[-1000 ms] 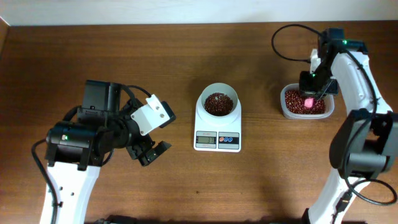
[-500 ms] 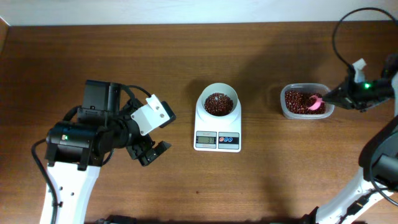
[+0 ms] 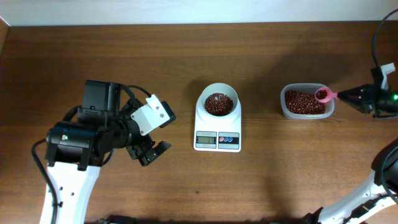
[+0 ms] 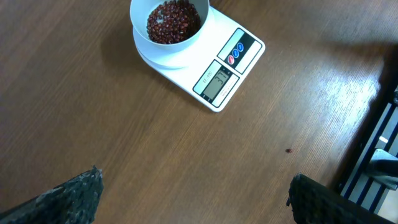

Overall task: Scoop and weigh 50g on scale
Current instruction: 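Move the scoop over the bowl and pour beans in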

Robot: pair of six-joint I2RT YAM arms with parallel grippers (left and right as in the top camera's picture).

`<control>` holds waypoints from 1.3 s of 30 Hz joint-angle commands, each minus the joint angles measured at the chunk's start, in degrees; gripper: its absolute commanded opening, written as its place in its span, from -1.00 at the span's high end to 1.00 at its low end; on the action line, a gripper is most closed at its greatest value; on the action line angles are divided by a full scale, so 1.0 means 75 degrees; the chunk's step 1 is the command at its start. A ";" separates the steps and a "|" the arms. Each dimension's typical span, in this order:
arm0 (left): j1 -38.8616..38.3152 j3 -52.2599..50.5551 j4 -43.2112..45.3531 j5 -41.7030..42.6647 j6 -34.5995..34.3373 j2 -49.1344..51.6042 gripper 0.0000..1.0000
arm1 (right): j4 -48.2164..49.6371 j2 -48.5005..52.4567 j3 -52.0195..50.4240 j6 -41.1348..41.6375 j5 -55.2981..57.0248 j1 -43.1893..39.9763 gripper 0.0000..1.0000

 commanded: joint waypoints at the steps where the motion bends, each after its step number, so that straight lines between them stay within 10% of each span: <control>1: 0.0047 0.0105 -0.0009 0.0134 0.0119 0.0003 -0.98 | -0.0035 -0.0026 -0.0026 -0.0149 -0.0621 0.0172 0.92; 15: 0.0047 0.0105 -0.0009 0.0134 0.0119 0.0003 -0.98 | 0.0740 -0.0026 -0.0023 -0.0079 -0.1953 0.4756 0.92; 39: 0.0047 0.0105 -0.0009 0.0137 0.0119 0.0003 -0.98 | 0.1536 -0.0035 0.1786 0.1617 0.3576 0.7064 0.92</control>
